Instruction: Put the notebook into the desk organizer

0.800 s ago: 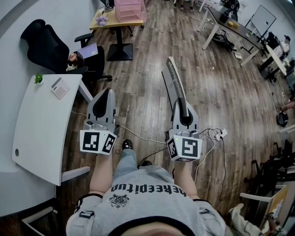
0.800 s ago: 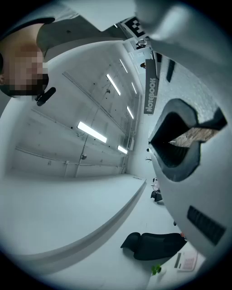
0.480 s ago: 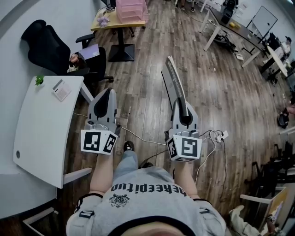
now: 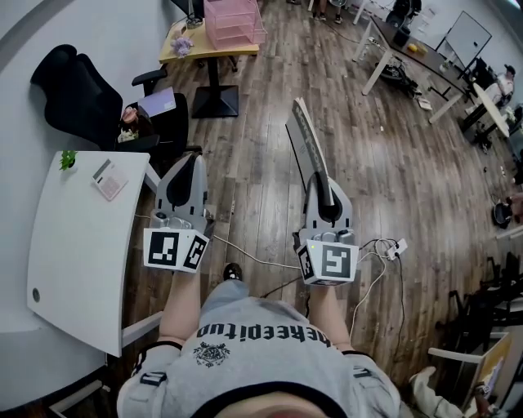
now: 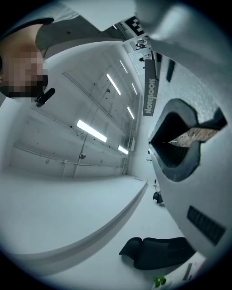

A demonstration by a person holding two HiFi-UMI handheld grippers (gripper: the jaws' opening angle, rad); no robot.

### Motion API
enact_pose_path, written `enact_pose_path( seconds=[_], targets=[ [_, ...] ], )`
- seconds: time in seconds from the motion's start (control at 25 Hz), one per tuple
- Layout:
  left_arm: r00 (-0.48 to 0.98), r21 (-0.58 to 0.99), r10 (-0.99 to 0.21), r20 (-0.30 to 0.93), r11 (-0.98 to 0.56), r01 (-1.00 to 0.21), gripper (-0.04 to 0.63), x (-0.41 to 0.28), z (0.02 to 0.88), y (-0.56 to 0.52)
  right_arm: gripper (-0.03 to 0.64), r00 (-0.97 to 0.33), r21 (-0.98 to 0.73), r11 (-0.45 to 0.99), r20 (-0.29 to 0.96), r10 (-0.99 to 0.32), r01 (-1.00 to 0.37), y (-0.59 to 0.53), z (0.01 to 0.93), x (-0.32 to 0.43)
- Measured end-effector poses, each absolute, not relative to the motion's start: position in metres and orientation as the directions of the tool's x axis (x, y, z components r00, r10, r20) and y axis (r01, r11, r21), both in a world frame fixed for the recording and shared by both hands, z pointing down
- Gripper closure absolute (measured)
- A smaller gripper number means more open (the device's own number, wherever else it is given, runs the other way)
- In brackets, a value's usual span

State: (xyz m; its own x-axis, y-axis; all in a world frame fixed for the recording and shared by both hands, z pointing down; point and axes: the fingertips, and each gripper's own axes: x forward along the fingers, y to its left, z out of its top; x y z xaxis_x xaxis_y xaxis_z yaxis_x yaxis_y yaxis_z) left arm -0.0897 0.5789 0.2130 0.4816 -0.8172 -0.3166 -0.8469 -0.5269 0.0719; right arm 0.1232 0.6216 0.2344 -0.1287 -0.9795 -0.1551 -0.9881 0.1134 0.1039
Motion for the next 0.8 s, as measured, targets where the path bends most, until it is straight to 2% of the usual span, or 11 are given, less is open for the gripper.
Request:
enact_pose_path(
  seconds=[0.44, 0.8],
  targets=[
    [0.545, 0.032, -0.77, -0.332, -0.586, -0.809, 0.592, -0.114, 0.209, 0.495, 0.606, -0.108, 0.026, 0.105, -0.164, -0.981, -0.994, 0.541, 0.243, 0.086],
    [0.568, 0.05, -0.759, -0.317, -0.612, -0.789, 0.592, -0.111, 0.215, 0.452, 0.606, -0.061, 0.0, 0.062, -0.137, -0.989, -0.998, 0.504, 0.248, 0.092]
  ],
)
